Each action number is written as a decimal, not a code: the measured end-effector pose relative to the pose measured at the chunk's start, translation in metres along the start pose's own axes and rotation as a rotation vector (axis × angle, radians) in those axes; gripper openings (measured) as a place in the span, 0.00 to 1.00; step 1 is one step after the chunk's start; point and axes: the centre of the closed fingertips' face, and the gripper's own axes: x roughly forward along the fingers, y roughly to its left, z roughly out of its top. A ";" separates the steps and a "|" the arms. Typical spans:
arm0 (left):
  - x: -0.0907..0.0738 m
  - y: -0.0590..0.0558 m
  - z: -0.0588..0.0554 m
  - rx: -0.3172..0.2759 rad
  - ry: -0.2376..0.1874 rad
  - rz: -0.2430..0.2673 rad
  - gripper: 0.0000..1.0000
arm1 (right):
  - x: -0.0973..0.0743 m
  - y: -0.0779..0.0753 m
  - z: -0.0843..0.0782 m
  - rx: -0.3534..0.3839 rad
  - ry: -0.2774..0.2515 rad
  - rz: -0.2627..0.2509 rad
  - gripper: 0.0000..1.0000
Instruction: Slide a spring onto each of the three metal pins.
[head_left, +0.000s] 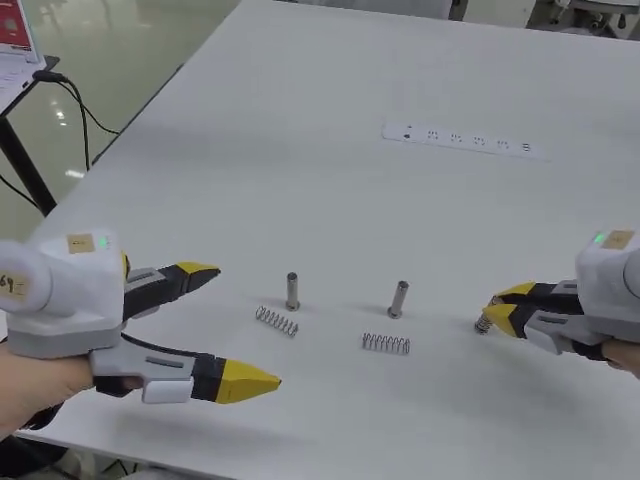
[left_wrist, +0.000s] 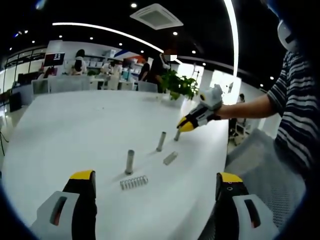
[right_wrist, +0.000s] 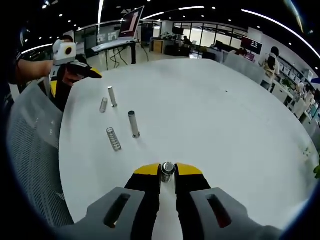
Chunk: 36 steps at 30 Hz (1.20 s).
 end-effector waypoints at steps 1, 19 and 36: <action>0.000 0.000 0.000 0.000 0.000 0.000 0.96 | 0.000 0.000 0.000 0.007 0.000 0.003 0.08; 0.002 -0.004 0.004 0.006 0.000 -0.012 0.97 | -0.020 0.001 0.025 -0.027 -0.053 -0.004 0.08; -0.003 -0.001 0.004 0.006 0.002 0.001 0.96 | -0.023 0.040 0.041 -0.156 -0.059 0.081 0.07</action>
